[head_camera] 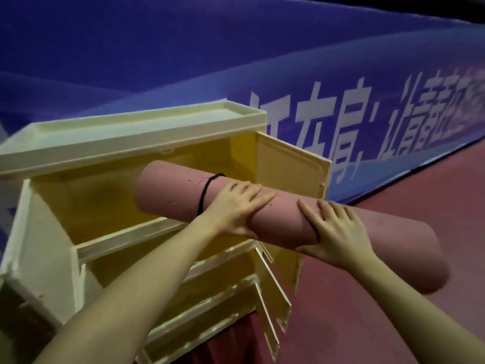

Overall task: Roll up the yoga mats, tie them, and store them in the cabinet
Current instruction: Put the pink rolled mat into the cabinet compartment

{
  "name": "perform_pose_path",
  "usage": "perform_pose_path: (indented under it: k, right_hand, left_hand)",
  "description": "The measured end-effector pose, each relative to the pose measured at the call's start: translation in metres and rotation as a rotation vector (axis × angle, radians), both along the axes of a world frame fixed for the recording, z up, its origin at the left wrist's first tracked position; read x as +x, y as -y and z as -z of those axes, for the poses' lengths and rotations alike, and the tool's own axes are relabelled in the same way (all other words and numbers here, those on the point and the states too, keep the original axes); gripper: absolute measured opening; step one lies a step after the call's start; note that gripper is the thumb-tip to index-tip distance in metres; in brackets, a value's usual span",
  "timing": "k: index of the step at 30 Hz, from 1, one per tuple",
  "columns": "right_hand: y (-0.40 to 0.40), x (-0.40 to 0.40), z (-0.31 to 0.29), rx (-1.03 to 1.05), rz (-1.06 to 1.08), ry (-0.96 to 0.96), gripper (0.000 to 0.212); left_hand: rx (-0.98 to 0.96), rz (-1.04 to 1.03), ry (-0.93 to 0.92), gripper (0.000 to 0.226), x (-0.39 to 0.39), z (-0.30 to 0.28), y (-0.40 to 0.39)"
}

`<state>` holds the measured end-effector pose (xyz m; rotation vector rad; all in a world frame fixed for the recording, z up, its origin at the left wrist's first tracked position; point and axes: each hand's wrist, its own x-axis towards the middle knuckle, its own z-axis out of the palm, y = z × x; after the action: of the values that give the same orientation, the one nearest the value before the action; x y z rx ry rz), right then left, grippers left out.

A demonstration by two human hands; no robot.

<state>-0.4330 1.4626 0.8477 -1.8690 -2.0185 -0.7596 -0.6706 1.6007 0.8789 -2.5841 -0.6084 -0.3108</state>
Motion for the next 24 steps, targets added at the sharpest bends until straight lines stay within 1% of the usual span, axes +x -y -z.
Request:
perform_pose_path:
  k: [4, 9, 12, 15, 18, 24]
  right_hand:
    - [0.0, -0.016, 0.012, -0.04, 0.07, 0.005, 0.106]
    - [-0.014, -0.056, 0.018, -0.077, 0.088, 0.037, 0.102]
    - [-0.034, -0.088, 0.017, -0.11, 0.051, 0.04, 0.097]
    - [-0.057, -0.121, 0.017, -0.147, -0.001, 0.038, 0.101]
    - [-0.081, -0.148, 0.016, -0.162, -0.048, 0.046, 0.105]
    - [-0.132, -0.179, 0.015, -0.177, -0.159, 0.07, 0.104]
  left_hand:
    - [-0.042, 0.101, -0.003, 0.109, -0.004, 0.021, -0.022]
    - [-0.06, 0.159, 0.089, 0.109, -0.043, 0.038, -0.039]
    - [-0.088, 0.105, 0.139, 0.107, -0.084, 0.046, -0.046]
    - [-0.151, 0.031, 0.157, 0.103, -0.124, 0.049, -0.052]
    - [-0.171, -0.059, 0.158, 0.107, -0.157, 0.05, -0.062]
    - [-0.174, -0.211, 0.148, 0.11, -0.198, 0.047, -0.081]
